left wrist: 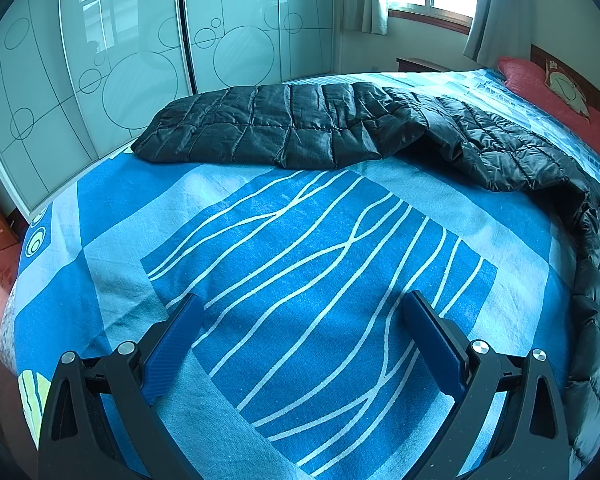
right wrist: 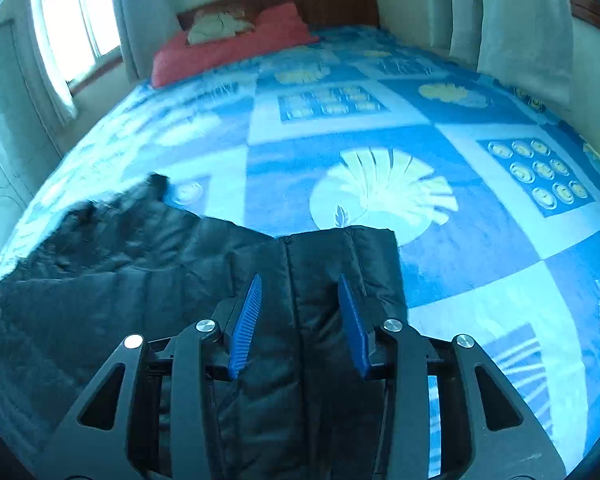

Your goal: Fold large clothes

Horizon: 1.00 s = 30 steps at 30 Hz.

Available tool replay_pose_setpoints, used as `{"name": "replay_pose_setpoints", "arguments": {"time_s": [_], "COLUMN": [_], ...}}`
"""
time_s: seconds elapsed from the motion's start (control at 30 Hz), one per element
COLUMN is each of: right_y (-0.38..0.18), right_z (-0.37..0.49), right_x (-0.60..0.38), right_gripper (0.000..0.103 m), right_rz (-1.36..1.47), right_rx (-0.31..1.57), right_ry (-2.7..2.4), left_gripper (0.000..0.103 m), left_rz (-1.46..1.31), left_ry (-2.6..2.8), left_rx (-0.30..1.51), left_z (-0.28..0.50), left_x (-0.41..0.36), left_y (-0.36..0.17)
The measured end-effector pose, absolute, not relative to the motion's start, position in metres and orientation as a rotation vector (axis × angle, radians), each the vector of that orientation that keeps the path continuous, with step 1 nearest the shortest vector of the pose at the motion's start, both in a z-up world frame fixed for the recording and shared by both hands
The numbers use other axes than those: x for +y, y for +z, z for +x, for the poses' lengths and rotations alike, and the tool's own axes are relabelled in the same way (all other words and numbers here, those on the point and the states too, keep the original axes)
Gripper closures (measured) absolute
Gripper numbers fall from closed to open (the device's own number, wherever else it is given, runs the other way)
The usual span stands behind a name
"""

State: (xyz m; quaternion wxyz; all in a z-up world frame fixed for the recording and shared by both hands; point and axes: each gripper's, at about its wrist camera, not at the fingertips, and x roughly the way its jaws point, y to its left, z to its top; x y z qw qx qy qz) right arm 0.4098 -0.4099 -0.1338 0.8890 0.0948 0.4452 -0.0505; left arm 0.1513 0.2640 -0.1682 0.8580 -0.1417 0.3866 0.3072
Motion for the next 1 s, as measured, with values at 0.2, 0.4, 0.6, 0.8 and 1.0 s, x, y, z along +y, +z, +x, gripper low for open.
{"name": "replay_pose_setpoints", "arguments": {"time_s": [0.2, 0.4, 0.6, 0.8, 1.0], "right_y": [-0.138, -0.101, -0.123, -0.151, -0.154], "right_z": [0.410, 0.351, 0.320, 0.324, 0.320], "right_x": [-0.413, -0.377, -0.343, -0.329, -0.328], "right_gripper": [0.063, 0.036, 0.036, 0.034, 0.033], "right_rz": [0.228, 0.213, 0.147, 0.052, 0.051], "right_rx": [0.939, 0.840, 0.903, 0.925, 0.905], "right_ry": [-0.123, -0.109, -0.106, -0.161, -0.163], "left_gripper": [0.004, 0.004, 0.004, 0.004, 0.004], "left_rz": [-0.299, -0.297, -0.299, -0.300, -0.321], "left_ry": [0.644, 0.645, 0.645, 0.644, 0.635], "left_rx": [0.812, 0.811, 0.811, 0.814, 0.847], "left_z": [0.151, 0.151, 0.151, 0.152, 0.155], "left_x": [0.264, 0.263, 0.263, 0.263, 0.266], "left_y": [-0.168, -0.168, -0.168, -0.168, -0.167]}}
